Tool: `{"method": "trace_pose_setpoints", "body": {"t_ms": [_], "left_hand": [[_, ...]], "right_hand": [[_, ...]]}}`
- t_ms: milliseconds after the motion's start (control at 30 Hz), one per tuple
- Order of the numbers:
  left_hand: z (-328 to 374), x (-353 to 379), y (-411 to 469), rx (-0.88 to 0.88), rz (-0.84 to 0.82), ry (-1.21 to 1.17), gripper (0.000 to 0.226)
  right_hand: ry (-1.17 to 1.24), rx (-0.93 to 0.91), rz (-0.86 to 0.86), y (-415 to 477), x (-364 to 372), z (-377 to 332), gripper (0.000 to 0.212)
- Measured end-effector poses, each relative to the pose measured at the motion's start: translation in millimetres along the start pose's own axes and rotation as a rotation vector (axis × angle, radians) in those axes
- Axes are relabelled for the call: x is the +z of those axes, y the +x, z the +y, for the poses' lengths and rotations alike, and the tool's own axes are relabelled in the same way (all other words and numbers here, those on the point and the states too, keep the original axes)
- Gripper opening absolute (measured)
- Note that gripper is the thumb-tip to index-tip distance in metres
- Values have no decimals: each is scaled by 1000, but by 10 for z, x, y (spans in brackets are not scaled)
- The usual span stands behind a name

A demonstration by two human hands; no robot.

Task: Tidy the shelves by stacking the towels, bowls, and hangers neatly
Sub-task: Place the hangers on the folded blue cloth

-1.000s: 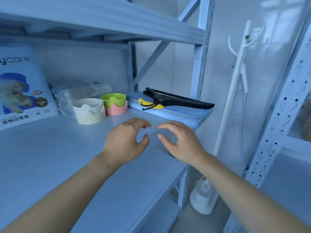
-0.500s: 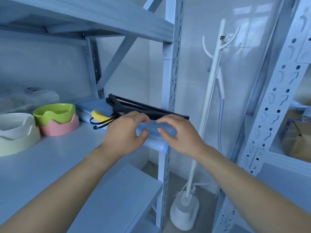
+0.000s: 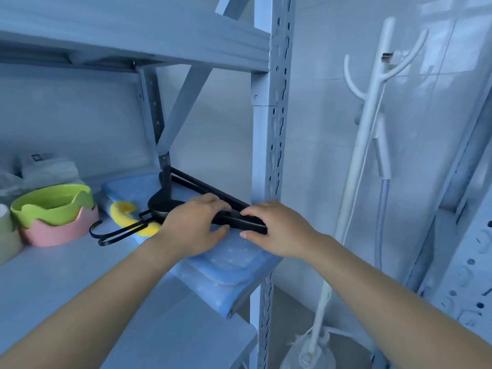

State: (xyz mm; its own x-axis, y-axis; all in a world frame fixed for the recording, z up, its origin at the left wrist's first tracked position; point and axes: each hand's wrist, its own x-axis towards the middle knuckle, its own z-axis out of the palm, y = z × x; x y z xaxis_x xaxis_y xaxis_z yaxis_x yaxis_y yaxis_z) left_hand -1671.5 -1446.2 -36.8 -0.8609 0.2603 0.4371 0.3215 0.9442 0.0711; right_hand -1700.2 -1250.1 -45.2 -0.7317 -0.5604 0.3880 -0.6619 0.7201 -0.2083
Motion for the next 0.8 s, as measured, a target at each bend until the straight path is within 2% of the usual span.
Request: {"method": "trace_pose_setpoints", "body": {"t_ms": [133,267,433,500,633,800], "left_hand": [[104,36,-39,-90,-32,29,41],[281,48,-137,-236,-70,97,57],[562,72,-340,-410,-54,84,59],[676,96,-418,-467,-76,86,56],[846,135,-496,-558,-92,47,47],[978,275,-483,-537,-132,127,52]], "right_hand": [[-33,-118,-70,96,-38,141,43],[-50,-195,-154,115,-14,269,48],[-73,-277,-174,89,114,321,41],[-106,-276,-148,87,137,316,36],[-157,-244,-112,83,186,284,40],[-180,-213,-73,80,227,256,42]]}}
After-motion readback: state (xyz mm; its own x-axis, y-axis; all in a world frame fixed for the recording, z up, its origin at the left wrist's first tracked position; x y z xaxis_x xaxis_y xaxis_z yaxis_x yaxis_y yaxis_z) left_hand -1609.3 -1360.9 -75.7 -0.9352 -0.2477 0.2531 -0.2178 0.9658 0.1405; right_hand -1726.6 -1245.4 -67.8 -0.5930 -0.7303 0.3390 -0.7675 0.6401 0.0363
